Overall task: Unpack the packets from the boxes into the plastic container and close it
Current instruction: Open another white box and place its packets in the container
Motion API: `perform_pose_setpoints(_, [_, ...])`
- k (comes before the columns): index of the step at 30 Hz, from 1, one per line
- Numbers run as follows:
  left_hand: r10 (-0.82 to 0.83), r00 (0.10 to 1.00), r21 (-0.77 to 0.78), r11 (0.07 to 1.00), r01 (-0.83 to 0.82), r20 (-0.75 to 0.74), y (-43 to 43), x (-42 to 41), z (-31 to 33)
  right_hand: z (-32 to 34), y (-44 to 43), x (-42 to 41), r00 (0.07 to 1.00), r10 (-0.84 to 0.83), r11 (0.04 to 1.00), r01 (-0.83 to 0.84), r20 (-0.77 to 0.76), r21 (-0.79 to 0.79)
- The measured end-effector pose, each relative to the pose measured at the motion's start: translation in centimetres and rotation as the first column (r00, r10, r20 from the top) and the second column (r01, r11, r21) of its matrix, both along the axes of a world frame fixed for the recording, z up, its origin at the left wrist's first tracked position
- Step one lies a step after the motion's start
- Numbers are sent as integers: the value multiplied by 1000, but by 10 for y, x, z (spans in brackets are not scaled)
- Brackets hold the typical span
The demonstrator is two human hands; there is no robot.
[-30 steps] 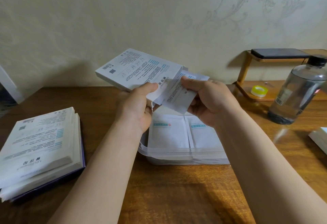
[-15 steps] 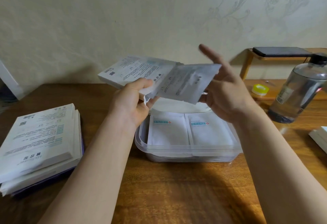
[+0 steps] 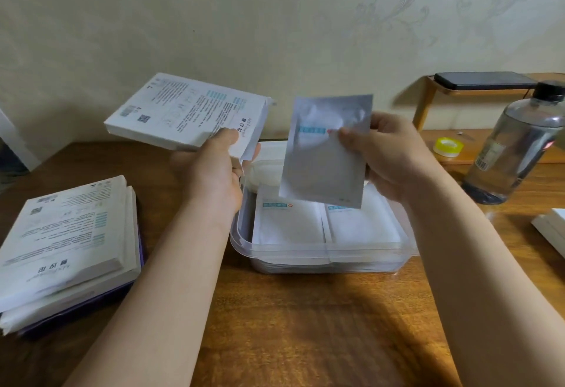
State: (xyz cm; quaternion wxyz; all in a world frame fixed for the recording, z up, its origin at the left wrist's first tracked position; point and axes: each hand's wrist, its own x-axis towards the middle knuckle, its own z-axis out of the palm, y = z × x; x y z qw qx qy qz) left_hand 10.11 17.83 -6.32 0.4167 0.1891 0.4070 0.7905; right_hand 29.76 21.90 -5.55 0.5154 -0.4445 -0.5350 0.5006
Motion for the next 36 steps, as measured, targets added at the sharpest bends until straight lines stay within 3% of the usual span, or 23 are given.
perform_pose_setpoints(7, [-41, 999, 8, 999, 41, 16, 5, 3, -10, -14, -7, -21, 962, 240, 928, -188, 130, -322])
perform_pose_setpoints(12, [-57, 998, 12, 998, 56, 17, 7, 2, -13, -20, -11, -33, 899, 261, 937, -150, 351, -315])
perform_pose_setpoints(16, [-60, 998, 25, 998, 61, -31, 8, 2, -15, -23, -14, -36, 679, 272, 955, -101, 682, -281])
perform_pose_setpoints(20, [-60, 997, 36, 997, 62, -55, 7, 3, -15, -24, -17, -38, 485, 217, 976, -122, 847, -180])
perform_pose_setpoints(27, [-61, 997, 40, 997, 63, -52, 5, 4, -13, -16, -19, -31, 320, -49, 985, -142, 946, 99])
perform_pose_setpoints(30, [-63, 995, 34, 997, 65, -72, 4, 4, -13, -10, -17, -25, 319, 93, 958, -288, 943, 3])
perform_pose_setpoints(33, [-55, 994, 21, 998, 57, -90, 3, 6, -12, -12, -21, -30, 242, 267, 889, -435, 933, -142])
perform_pose_setpoints(36, [-56, 994, 16, 998, 57, -98, 3, 7, -11, -22, -23, -40, 141, 311, 833, -518, 940, -198])
